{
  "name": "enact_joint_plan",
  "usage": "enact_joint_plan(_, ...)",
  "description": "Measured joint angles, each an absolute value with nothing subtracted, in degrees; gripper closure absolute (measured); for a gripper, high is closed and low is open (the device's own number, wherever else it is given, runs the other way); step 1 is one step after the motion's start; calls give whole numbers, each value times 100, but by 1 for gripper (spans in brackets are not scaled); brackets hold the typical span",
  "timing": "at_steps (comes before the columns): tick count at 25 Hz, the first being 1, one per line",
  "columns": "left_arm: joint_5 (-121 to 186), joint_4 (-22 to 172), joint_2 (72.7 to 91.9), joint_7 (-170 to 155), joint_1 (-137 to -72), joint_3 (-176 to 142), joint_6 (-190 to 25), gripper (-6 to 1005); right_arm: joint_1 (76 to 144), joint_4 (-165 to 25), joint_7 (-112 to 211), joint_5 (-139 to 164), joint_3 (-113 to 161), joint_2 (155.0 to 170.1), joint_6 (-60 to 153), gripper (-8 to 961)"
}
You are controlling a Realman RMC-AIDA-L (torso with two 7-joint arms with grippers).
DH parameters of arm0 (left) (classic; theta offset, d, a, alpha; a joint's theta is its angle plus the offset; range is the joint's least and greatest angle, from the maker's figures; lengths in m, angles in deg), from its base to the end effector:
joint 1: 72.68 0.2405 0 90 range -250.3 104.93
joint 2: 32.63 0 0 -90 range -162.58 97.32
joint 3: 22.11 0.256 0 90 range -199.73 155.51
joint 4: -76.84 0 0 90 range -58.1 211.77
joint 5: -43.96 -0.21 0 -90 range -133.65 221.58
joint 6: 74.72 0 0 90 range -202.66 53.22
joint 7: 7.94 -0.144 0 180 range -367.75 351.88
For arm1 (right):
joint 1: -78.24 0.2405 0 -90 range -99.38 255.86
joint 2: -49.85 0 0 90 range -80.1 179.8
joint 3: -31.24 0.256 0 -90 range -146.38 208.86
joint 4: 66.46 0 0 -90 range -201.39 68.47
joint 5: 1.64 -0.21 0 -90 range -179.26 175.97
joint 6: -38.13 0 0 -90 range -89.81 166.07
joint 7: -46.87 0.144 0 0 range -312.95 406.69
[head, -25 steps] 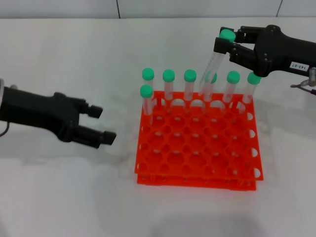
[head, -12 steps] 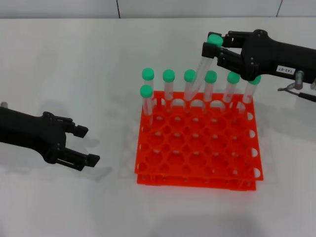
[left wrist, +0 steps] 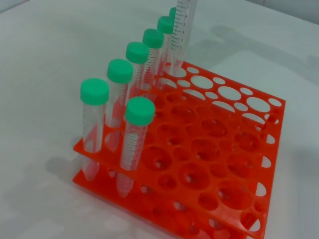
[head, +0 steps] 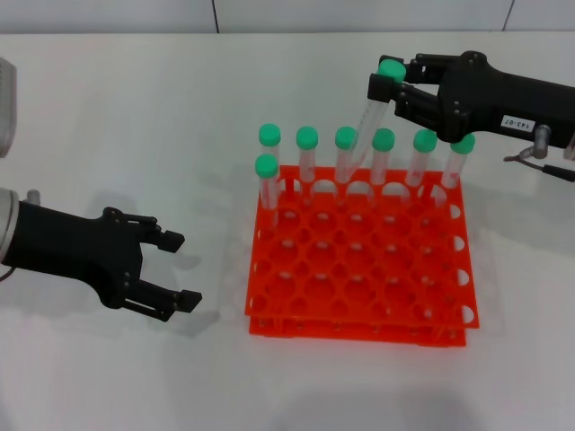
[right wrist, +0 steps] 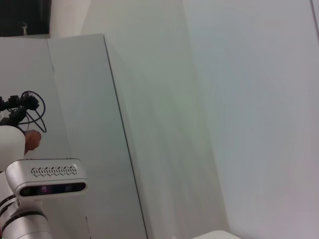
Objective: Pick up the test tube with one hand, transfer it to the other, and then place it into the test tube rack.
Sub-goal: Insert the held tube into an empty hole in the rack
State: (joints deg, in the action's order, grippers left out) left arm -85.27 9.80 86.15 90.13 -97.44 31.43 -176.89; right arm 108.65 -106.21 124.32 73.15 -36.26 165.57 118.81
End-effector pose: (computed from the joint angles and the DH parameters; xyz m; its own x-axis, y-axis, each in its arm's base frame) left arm -0.2492 0.3020 0.0353 0.9277 0.3673 0.0662 0.3717 -0.9253 -0.0754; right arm 0.1881 0.3618 0.0091 0.6736 -0.1426 -0.7252 -0.3631 -0.9185 -0.1566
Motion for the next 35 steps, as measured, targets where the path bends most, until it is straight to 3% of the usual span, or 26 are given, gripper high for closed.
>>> enact_joint_plan(35, -8553, 1109, 8628, 8905, -9693, 3264, -17734, 115, 11043, -10582, 11968, 6571, -5145, 16595, 10740, 688)
